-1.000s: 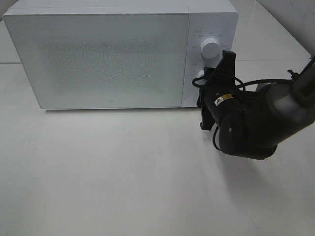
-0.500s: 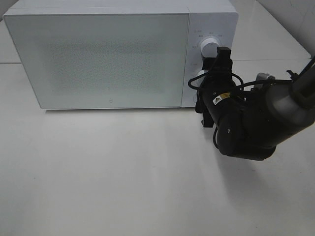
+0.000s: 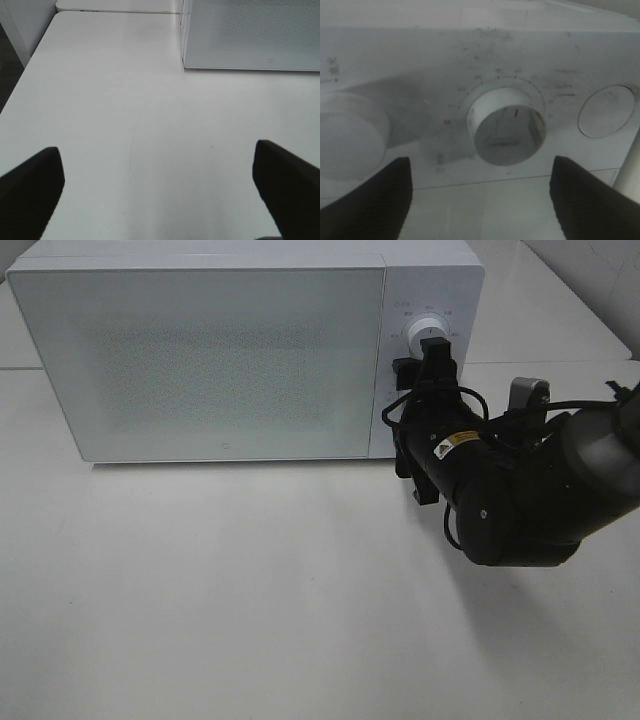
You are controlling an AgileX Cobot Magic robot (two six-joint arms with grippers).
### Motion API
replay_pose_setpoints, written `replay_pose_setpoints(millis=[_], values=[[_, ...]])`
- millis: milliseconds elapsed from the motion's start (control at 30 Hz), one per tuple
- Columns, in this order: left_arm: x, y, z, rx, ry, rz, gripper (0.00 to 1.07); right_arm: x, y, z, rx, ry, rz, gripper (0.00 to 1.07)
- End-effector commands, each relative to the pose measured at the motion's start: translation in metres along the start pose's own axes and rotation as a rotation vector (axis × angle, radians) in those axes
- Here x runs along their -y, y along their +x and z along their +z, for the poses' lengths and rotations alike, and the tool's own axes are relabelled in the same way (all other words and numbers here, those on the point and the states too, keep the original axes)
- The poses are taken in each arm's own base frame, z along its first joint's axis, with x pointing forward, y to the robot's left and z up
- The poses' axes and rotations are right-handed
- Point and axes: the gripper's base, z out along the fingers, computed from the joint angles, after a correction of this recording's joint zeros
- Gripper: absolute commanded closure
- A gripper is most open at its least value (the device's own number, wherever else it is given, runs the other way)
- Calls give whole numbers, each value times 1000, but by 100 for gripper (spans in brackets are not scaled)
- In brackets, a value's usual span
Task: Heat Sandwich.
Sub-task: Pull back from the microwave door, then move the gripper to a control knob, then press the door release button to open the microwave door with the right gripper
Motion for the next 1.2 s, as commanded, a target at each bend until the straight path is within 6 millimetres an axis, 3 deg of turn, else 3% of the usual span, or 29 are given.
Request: replay_pose_setpoints(millis=[33,300,700,1200], values=[[1,2,-2,18,5,-9,9,-7,0,-8,-52,27,-97,32],[1,2,-2,18,5,-9,9,-13,9,-30,-280,258,-455,32],[1,2,-2,18,5,-9,9,-31,4,-55,-612,408,-996,32],[1,2,-2,18,5,-9,9,-44,-15,-96,-859,547,-1442,32]])
